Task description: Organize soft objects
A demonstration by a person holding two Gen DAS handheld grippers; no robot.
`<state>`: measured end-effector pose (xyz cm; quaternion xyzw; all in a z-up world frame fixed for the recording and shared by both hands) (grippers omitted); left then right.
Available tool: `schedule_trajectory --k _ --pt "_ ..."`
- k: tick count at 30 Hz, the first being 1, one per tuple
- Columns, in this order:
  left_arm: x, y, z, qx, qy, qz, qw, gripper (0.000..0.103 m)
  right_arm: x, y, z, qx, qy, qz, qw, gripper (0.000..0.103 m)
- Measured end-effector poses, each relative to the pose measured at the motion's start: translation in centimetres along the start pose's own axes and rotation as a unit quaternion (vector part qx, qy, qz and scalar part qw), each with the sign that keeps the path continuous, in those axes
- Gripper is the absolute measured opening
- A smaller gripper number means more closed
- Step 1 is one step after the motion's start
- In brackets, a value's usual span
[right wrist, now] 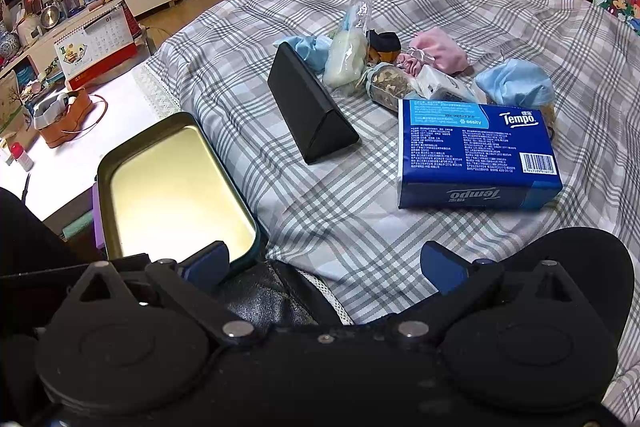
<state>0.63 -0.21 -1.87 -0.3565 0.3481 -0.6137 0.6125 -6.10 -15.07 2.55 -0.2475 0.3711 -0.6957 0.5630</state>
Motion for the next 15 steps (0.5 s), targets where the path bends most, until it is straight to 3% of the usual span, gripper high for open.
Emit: schedule_trajectory --k 15 --pt "0.05 0.04 0.01 -0.002 -0.002 -0.001 1.0000 0.098 0.03 0.12 -0.12 -0.007 0.004 0.003 1.000 0.102"
Point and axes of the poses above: each gripper's, at about its wrist camera, not at the fingertips, and y roughly the way its jaws point, x to its right, z to its top, the point moved 2 cm from there along y, roughly the way its jaws point, and after that the axes turned 1 degree about y, right-handed, at the moved point
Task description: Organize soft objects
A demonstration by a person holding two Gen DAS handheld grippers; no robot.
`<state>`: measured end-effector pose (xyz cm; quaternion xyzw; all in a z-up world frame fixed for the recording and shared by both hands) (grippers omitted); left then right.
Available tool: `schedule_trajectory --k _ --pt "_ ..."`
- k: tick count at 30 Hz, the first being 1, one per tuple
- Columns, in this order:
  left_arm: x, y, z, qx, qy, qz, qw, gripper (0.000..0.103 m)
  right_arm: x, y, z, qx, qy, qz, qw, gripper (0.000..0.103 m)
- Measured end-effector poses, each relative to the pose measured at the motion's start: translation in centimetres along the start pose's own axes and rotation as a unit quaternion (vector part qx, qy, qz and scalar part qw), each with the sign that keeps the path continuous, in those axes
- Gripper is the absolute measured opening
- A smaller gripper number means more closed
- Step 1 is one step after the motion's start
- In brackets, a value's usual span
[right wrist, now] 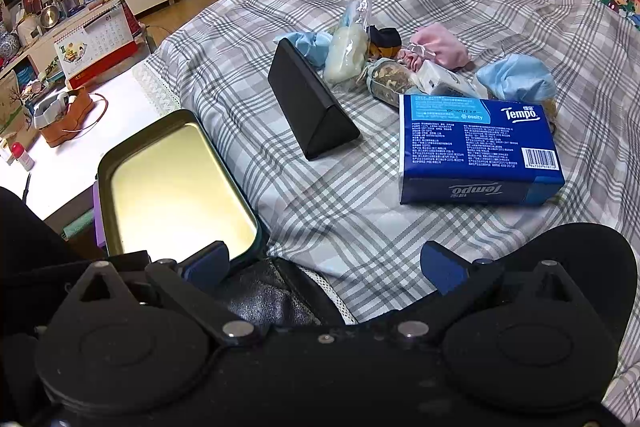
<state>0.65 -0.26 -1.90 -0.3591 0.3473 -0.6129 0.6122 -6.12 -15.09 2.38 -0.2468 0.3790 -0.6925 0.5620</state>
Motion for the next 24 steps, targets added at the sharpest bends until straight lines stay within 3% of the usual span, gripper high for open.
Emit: schedule_trajectory --k 24 --pt "0.06 0.48 -0.15 -0.010 0.001 -0.005 0.9999 0.098 0.22 0.52 -0.01 -0.011 0.005 0.002 1.000 0.102"
Point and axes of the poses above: each gripper's, at about its wrist camera, not at the fingertips, and y roughly the way its jaws point, x to its right, z to its top, the point moved 2 cm from there along y, roughly the way its jaws point, and after that the axes turned 1 degree about y, right-handed, at the moved point
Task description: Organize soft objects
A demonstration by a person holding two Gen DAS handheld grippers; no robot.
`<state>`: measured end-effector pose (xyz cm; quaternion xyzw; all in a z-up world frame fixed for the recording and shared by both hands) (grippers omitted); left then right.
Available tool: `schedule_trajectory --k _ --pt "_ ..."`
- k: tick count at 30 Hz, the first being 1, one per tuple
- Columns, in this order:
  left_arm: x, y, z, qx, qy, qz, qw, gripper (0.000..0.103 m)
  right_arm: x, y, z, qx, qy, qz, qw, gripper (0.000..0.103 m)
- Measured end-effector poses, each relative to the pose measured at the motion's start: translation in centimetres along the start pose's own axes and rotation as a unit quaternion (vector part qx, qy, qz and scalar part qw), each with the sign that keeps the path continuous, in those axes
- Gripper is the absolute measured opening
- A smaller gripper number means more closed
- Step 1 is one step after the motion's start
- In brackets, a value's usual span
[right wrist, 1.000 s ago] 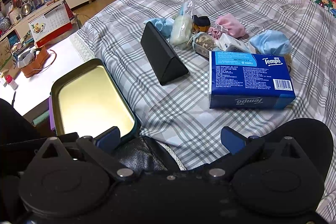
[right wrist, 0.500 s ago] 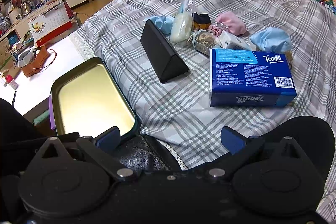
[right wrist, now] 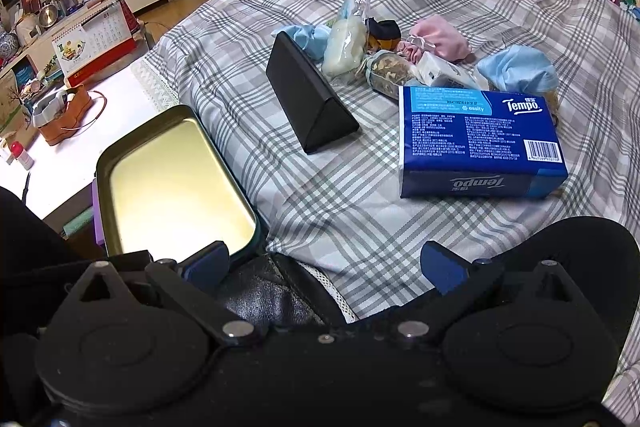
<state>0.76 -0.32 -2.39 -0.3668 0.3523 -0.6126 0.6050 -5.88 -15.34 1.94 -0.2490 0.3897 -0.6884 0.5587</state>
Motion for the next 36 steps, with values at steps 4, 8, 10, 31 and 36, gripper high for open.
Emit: schedule_trajectory --k 4,8,10,31,36 --pt "0.2 0.3 -0.1 -0.003 0.003 -0.001 1.0000 0.098 0.2 0.4 0.0 -0.006 0.005 0.000 1.000 0.102" --pt "0.5 0.7 -0.2 -0.012 0.008 -0.007 0.9999 0.098 0.5 0.8 -0.1 -0.013 0.009 -0.003 1.000 0.102" --pt "0.7 1.0 -0.2 -0.016 0.012 -0.011 0.9997 0.098 0.7 1.0 -0.1 -0.015 0.013 -0.004 1.000 0.102" --pt "8.0 3.1 7.7 0.006 0.111 -0.081 0.9905 0.098 13.7 2.5 7.2 0.071 0.135 -0.131 0.980 0.101" --pt "10.4 4.1 9.9 0.011 0.142 -0.085 0.9862 0.098 17.7 3.3 9.9 0.080 0.176 -0.141 0.971 0.101"
Point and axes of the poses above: each gripper's, at about its wrist camera, not at the fingertips, and y roughly the way its jaws point, x to its right, z to its top, the point moved 2 cm from there along y, roughly the way its jaws point, and after that the axes turned 1 degree about y, right-handed, at the moved point
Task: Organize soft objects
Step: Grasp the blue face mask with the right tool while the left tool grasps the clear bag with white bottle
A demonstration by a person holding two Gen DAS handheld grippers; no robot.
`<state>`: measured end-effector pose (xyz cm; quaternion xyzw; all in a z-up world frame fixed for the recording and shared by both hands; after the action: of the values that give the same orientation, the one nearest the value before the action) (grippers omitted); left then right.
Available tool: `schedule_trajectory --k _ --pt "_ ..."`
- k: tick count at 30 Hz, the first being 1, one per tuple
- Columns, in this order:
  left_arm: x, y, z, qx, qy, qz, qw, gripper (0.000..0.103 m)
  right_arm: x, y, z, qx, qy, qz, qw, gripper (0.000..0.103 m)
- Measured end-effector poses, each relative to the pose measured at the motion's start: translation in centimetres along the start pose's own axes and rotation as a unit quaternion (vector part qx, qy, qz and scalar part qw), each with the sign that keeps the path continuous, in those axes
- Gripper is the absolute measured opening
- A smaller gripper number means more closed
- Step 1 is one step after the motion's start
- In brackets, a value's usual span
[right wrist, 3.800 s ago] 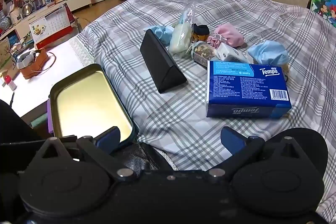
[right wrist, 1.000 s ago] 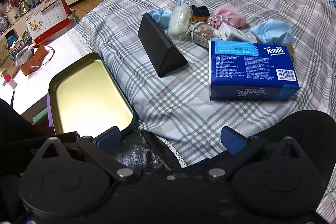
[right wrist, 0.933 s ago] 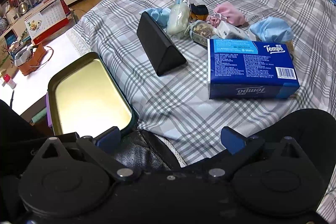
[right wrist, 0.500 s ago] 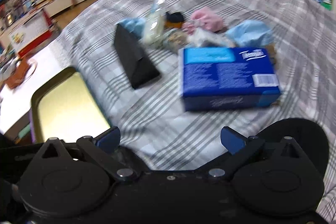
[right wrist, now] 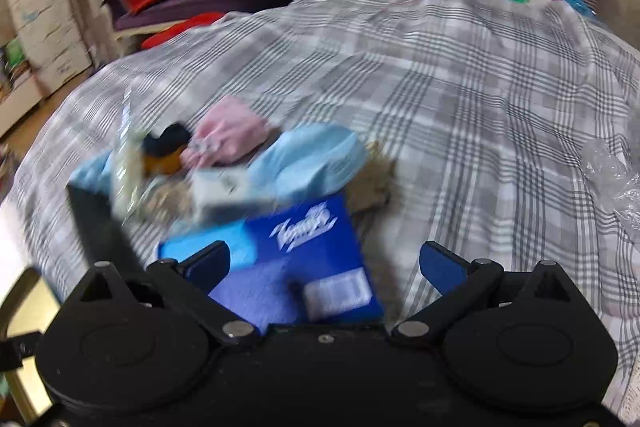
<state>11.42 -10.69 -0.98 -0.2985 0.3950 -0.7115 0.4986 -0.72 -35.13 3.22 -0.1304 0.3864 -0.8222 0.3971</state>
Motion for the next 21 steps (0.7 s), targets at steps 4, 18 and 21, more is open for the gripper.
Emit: schedule_trajectory --k 4,18,21 --pt "1.0 1.2 2.4 -0.004 0.012 -0.013 0.9998 0.098 0.3 2.3 2.5 -0.006 0.022 0.003 1.000 0.102" --pt "4.4 4.8 9.9 0.011 0.068 -0.017 0.9975 0.098 -0.7 11.5 4.3 -0.058 0.059 -0.038 0.996 0.058" --pt "5.1 6.5 10.8 -0.002 0.077 -0.013 0.9969 0.098 0.1 10.8 4.2 -0.020 0.065 -0.028 0.997 0.050"
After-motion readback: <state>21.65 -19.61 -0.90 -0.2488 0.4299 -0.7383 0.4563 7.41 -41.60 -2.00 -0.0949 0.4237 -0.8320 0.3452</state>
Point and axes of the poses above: each gripper's, at about its wrist camera, not at the fingertips, and y roughly the way its jaws point, x to its right, z to its top, the point moved 2 cm from there along y, roughly the way its jaws point, and after that the axes turned 1 degree about y, right-handed, at the moved point
